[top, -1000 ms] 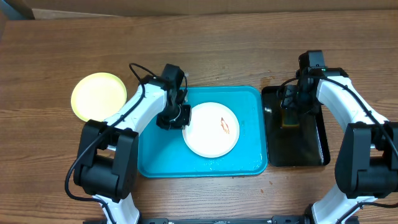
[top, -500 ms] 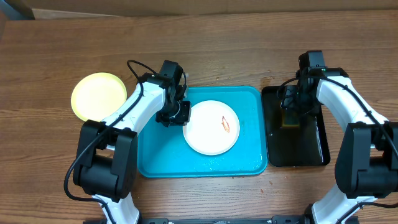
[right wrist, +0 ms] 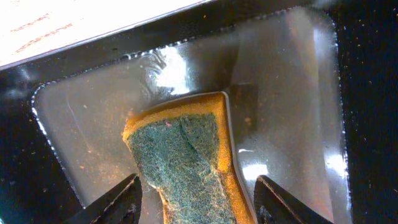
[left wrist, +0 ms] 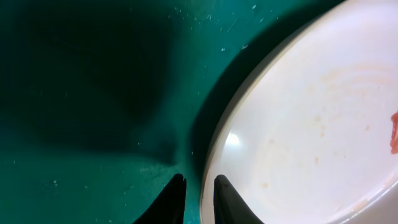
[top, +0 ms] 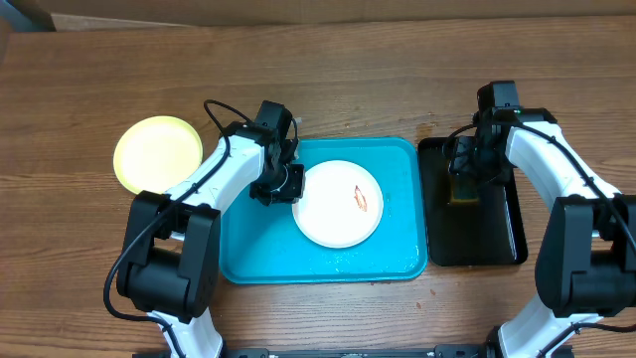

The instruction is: Clean dirty plates on tray and stack at the side

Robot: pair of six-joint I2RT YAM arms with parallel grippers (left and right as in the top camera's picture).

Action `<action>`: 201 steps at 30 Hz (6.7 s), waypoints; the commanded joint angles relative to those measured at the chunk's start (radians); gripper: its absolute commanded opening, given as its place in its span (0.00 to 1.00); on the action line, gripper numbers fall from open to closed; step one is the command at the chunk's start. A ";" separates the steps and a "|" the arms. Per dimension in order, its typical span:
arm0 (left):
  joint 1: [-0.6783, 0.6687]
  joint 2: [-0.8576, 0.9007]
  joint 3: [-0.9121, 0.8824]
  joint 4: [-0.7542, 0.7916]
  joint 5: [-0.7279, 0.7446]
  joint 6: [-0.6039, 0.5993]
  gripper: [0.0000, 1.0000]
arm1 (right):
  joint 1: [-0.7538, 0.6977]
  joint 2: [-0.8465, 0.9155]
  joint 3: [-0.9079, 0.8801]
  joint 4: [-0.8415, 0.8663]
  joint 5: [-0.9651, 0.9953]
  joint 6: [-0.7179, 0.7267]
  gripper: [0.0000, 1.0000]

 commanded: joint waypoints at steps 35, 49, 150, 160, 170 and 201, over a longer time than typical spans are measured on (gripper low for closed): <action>0.003 -0.008 -0.020 0.012 0.001 -0.010 0.18 | 0.000 0.002 -0.061 0.012 -0.011 0.001 0.40; 0.003 -0.008 -0.020 0.011 0.002 -0.010 0.19 | 0.000 0.003 -0.061 0.024 -0.017 0.000 0.57; 0.003 -0.002 -0.031 0.027 0.002 -0.018 0.19 | 0.035 0.003 -0.094 -0.068 -0.018 0.000 0.04; 0.003 -0.002 -0.031 0.027 0.002 -0.018 0.08 | 0.035 0.003 -0.079 -0.066 -0.017 -0.031 0.04; 0.003 -0.002 -0.031 0.028 0.001 -0.017 0.04 | 0.035 0.003 0.080 -0.209 -0.010 -0.026 0.04; 0.003 -0.002 -0.031 0.027 0.010 -0.018 0.04 | 0.043 0.003 0.096 -0.261 -0.029 0.026 0.04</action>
